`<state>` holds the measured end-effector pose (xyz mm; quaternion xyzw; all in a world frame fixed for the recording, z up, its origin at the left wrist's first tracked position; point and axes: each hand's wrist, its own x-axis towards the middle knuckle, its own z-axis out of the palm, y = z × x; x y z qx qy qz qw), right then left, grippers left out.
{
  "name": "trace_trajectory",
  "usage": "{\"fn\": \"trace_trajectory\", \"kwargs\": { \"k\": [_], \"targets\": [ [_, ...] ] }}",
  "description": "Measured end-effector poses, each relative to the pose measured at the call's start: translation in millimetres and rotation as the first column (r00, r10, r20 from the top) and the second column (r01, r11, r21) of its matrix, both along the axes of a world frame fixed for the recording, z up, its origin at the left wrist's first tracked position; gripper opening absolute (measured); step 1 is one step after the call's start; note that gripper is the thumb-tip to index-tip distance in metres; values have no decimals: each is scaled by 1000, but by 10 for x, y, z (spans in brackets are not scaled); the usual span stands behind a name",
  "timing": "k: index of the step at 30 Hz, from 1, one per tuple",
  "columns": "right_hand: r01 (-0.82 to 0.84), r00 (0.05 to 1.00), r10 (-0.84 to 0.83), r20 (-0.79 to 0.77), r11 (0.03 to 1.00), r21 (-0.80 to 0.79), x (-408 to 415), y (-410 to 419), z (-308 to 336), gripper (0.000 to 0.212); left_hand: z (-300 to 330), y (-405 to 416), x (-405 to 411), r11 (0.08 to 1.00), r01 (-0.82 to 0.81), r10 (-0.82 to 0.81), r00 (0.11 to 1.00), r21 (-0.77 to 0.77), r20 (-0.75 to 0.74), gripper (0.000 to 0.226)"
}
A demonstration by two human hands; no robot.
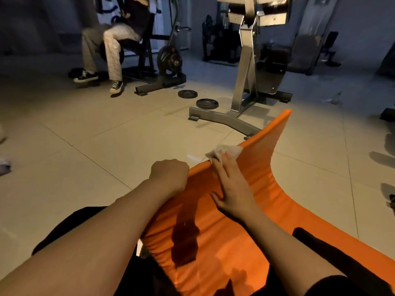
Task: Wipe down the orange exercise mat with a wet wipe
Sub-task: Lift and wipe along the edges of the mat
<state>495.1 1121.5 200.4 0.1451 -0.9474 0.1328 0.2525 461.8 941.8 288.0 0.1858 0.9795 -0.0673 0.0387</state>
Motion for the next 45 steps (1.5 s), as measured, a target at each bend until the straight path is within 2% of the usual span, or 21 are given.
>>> {"fn": "trace_trajectory", "kwargs": {
  "k": [2,4,6,8,9,11,13,15,17,21,23,25,27,30,32,35,37,39,42,44,45],
  "targets": [
    [-108,994,108,15,992,70,37,-177,-46,98,-47,46,82,1000,-24,24,999,21,-44,17],
    [-91,996,92,-7,989,119,-16,-67,7,102,-86,76,145,997,-31,36,996,69,-78,19],
    [47,999,-47,13,999,21,-90,220,81,102,-119,111,221,987,-18,33,995,158,-96,16],
    [207,977,-199,76,971,-121,-114,501,161,98,-135,179,313,975,-2,30,992,223,-124,18],
    [244,968,-232,94,960,-140,-108,560,183,97,-151,214,358,970,2,33,989,243,-143,19],
    [172,983,-160,94,974,-144,-55,484,200,95,-193,268,448,961,-18,66,984,277,-166,21],
    [-49,997,54,64,996,-81,45,254,219,93,-237,289,546,953,-56,113,978,298,-177,22],
    [-223,974,222,37,974,45,146,47,207,88,-279,293,664,947,-68,135,971,313,-198,26],
    [-242,969,245,-14,964,108,176,18,216,78,-326,274,792,932,-45,129,969,360,-212,36],
    [-202,979,202,-33,979,23,158,200,306,51,-409,124,977,879,46,78,968,474,-238,58],
    [-205,978,206,-39,978,34,178,187,323,44,-456,-38,1025,894,-12,147,952,449,-268,57],
    [-174,984,175,-41,984,26,221,167,335,41,-494,-231,1091,903,-165,288,918,397,-274,50],
    [-126,992,126,-22,992,13,256,170,325,43,-529,-397,1181,859,-303,422,875,412,-237,44],
    [-119,993,120,-20,993,21,373,60,258,55,-608,-423,1360,788,-338,471,869,515,-152,46],
    [-187,982,187,9,982,35,547,-164,208,70,-663,-308,1488,770,-317,472,867,554,-159,52],
    [-382,923,374,92,918,101,829,-534,77,90,-773,-113,1664,767,-274,472,854,581,-219,57],
    [-437,898,421,127,886,156,894,-586,27,99,-831,-77,1740,750,-289,492,845,595,-210,59],
    [-389,921,374,109,902,187,824,-444,36,104,-883,-104,1777,745,-254,467,859,617,-210,61],
    [-176,978,178,107,984,-32,684,-173,99,104,-936,-106,1815,719,-162,408,886,676,-220,57],
    [-137,982,144,120,988,-65,714,-194,85,103,-941,-73,1824,605,-173,479,859,777,-182,51],
    [-169,976,175,126,984,-57,777,-262,57,103,-935,-53,1830,535,-188,532,833,824,-155,48]
  ]
}}
